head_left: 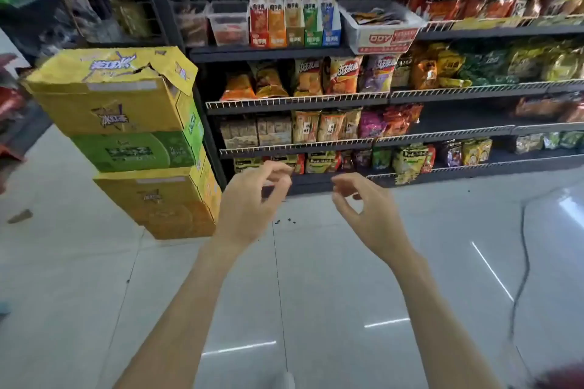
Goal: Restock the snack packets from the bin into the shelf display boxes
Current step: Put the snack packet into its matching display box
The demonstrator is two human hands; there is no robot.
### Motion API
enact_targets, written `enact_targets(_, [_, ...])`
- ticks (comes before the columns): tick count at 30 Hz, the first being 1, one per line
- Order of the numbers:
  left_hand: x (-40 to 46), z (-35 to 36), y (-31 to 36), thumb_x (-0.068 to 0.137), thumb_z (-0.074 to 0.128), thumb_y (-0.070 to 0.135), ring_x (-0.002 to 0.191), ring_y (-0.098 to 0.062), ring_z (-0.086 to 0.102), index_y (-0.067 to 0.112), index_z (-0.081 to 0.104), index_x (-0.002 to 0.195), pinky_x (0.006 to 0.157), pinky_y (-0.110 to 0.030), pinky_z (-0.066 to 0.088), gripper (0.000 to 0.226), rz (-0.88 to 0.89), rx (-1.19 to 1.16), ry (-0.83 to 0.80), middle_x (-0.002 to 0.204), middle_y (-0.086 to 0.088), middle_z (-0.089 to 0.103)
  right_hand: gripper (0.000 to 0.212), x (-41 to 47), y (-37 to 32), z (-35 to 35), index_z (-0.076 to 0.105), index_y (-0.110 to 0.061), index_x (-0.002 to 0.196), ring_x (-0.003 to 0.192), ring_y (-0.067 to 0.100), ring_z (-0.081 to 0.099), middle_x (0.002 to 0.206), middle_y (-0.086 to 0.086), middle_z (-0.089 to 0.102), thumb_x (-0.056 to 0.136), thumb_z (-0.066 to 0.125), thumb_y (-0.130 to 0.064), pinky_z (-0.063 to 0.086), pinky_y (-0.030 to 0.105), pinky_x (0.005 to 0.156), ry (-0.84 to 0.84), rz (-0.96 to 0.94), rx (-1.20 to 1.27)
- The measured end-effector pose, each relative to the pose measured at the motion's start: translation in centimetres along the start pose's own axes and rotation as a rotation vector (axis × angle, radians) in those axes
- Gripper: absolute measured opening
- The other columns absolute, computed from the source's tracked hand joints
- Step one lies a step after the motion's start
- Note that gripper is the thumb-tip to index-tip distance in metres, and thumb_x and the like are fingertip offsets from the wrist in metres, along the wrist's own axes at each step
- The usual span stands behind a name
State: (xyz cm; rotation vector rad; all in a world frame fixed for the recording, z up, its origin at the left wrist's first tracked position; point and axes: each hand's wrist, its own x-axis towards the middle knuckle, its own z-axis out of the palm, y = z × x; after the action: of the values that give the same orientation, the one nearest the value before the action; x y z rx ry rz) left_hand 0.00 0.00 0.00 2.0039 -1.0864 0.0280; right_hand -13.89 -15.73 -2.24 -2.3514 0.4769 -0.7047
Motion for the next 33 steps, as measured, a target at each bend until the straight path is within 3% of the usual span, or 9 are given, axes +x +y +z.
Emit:
enact_targets(5, [1.2, 1.7, -4.8, 0.095, 0.051, 0.036, 0.089, 0.008, 0.056, 0.034, 0.06, 0.108, 0.065, -0.007, 0.035, 0.016, -0.21, -0.137, -0.121, 0.095, 0.019, 0.067, 0.026, 2.6, 2.1, 3.8, 0.06, -0.021, 0.117, 0.094, 0.005, 0.059, 0.101, -0.011, 0.065, 0.091, 0.06, -0.023, 0.051, 0.032, 0.085, -0.033, 0.167, -0.021])
enact_targets(9, [4.4, 2.7, -7.8, 0.095, 0.055, 0.026, 0.091, 0.007, 0.058, 0.037, 0.058, 0.105, 0.073, -0.009, 0.042, 0.015, -0.274, -0.2, -0.12, 0.095, 0.019, 0.068, 0.028, 5.6, 4.0, 5.8, 0.058, -0.024, 0.119, 0.096, 0.003, 0.057, 0.105, -0.013, 0.063, 0.091, 0.06, -0.025, 0.05, 0.032, 0.086, -0.098, 0.189, -0.058])
enact_targets(15, [10.2, 5.8, -12.2, 0.096, 0.048, 0.038, 0.095, 0.003, 0.058, 0.033, 0.059, 0.115, 0.079, -0.023, 0.048, 0.022, -0.278, 0.037, -0.291, 0.098, 0.02, 0.065, 0.029, 11.8, 8.4, 6.5, 0.057, -0.026, 0.12, 0.095, 0.004, 0.056, 0.105, -0.011, 0.063, 0.091, 0.058, -0.028, 0.049, 0.028, 0.083, -0.252, 0.164, -0.144])
enact_targets(17, [12.5, 6.6, -13.4, 0.096, 0.047, 0.04, 0.097, 0.001, 0.058, 0.032, 0.06, 0.116, 0.078, -0.022, 0.047, 0.024, -0.269, 0.067, -0.321, 0.099, 0.021, 0.064, 0.028, 14.3, 10.3, 6.6, 0.058, -0.025, 0.12, 0.097, 0.005, 0.056, 0.107, -0.011, 0.063, 0.092, 0.058, -0.027, 0.048, 0.028, 0.083, -0.273, 0.146, -0.163])
enact_targets(23, [21.4, 9.0, -14.4, 0.096, 0.053, 0.03, 0.1, 0.005, 0.054, 0.033, 0.063, 0.115, 0.084, -0.017, 0.042, 0.022, -0.242, 0.03, -0.166, 0.102, 0.026, 0.063, 0.027, 24.7, 15.6, 5.9, 0.06, -0.023, 0.119, 0.103, 0.008, 0.058, 0.112, -0.011, 0.063, 0.092, 0.058, -0.024, 0.049, 0.029, 0.088, -0.289, 0.083, -0.107])
enact_targets(26, [26.2, 9.7, -14.1, 0.095, 0.053, 0.03, 0.092, 0.009, 0.057, 0.039, 0.061, 0.109, 0.073, -0.006, 0.039, 0.019, -0.245, -0.022, -0.082, 0.092, 0.026, 0.064, 0.026, 30.1, 17.5, 5.0, 0.06, -0.023, 0.118, 0.099, 0.005, 0.06, 0.108, -0.012, 0.065, 0.092, 0.058, -0.025, 0.051, 0.031, 0.086, -0.281, 0.058, -0.096])
enact_targets(28, [29.6, 10.2, -14.0, 0.093, 0.049, 0.035, 0.085, 0.009, 0.058, 0.04, 0.059, 0.111, 0.066, -0.006, 0.04, 0.021, -0.23, -0.043, -0.039, 0.09, 0.021, 0.066, 0.025, 33.3, 18.8, 4.7, 0.061, -0.023, 0.117, 0.094, 0.004, 0.061, 0.102, -0.012, 0.066, 0.092, 0.058, -0.025, 0.054, 0.033, 0.081, -0.247, 0.035, -0.093])
enact_targets(33, [38.0, 12.6, -14.8, 0.095, 0.054, 0.024, 0.096, 0.008, 0.057, 0.028, 0.06, 0.119, 0.079, -0.004, 0.043, 0.025, -0.185, -0.065, -0.011, 0.103, 0.019, 0.065, 0.024, 40.1, 21.9, 4.4, 0.063, -0.02, 0.114, 0.088, 0.005, 0.063, 0.096, -0.008, 0.069, 0.091, 0.06, -0.021, 0.056, 0.033, 0.074, -0.164, 0.01, -0.073])
